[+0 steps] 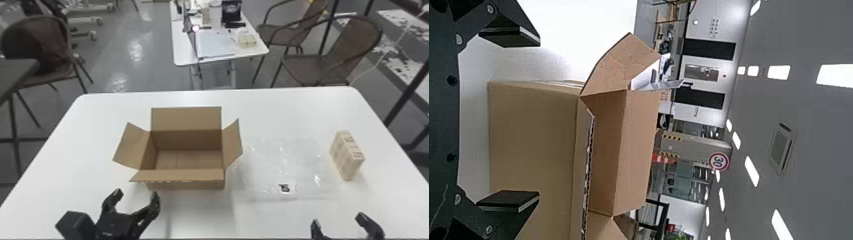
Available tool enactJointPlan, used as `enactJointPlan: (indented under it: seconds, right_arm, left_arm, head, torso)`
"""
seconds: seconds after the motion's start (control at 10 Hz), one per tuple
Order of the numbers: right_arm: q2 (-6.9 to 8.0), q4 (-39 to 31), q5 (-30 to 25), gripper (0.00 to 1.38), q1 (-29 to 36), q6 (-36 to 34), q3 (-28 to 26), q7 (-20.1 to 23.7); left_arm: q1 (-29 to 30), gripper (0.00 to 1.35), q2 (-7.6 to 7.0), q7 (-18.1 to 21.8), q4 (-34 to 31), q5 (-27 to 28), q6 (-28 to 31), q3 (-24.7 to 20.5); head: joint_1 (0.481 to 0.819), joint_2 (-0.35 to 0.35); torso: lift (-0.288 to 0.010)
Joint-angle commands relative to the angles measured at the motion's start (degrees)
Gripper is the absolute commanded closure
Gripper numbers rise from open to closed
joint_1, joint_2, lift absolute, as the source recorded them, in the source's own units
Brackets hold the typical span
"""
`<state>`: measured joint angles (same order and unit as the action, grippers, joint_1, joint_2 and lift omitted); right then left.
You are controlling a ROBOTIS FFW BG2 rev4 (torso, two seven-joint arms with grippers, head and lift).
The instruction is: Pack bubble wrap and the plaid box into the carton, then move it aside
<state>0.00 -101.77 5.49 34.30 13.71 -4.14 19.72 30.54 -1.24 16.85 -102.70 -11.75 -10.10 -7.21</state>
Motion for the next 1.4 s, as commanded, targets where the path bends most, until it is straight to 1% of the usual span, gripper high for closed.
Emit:
enactJointPlan:
  seconds: [0.0,0.6,0.7,0.9,1.1,1.2,1.3]
  right_arm:
    - [0.05,0.09,0.13,0.09,-0.03,-0.26,0.09,0.06]
    - [0.05,0.09,0.05,0.09,-0.73,-1.32,0.09,1.11]
    - [0.05,0.09,0.05,0.09,-0.73,-1.41,0.09,1.03]
    - [0.05,0.09,0.13,0.09,-0.73,-1.49,0.01,1.11]
    - [0.05,0.09,0.22,0.09,-0.64,-1.58,0.09,1.11]
    - [0.05,0.09,0.22,0.09,-0.64,-1.67,0.09,1.11]
    - [0.05,0.09,0.22,0.09,-0.64,-1.67,0.09,1.11]
  left_arm:
    - [-0.13,0.21,-0.07,0.03,0.13,-0.02,-0.1,0.01]
    - [-0.66,0.21,0.01,0.29,0.48,-0.29,-0.63,0.09]
    - [-0.75,0.21,0.01,0.47,0.3,-0.37,-0.45,-0.52]
    - [-0.05,0.21,0.1,2.84,-0.14,-0.81,0.6,-3.86]
    - [-0.57,0.21,1.39,3.9,-1.89,-0.37,3.24,-9.75]
    - [-1.72,0.2,1.39,5.13,-4.44,0.86,6.84,-13.62]
    - [-3.12,0.2,1.39,6.8,-8.66,3.58,12.03,-17.83]
  head:
    - [0.695,0.072]
    - [0.695,0.077]
    - [0.695,0.077]
    - [0.695,0.086]
    - [0.695,0.129]
    - [0.695,0.149]
    - [0.695,0.192]
  torso:
    - [-0.102]
    - [-0.102]
    - [-0.102]
    - [-0.102]
    - [-0.102]
    - [-0.102]
    - [-0.102]
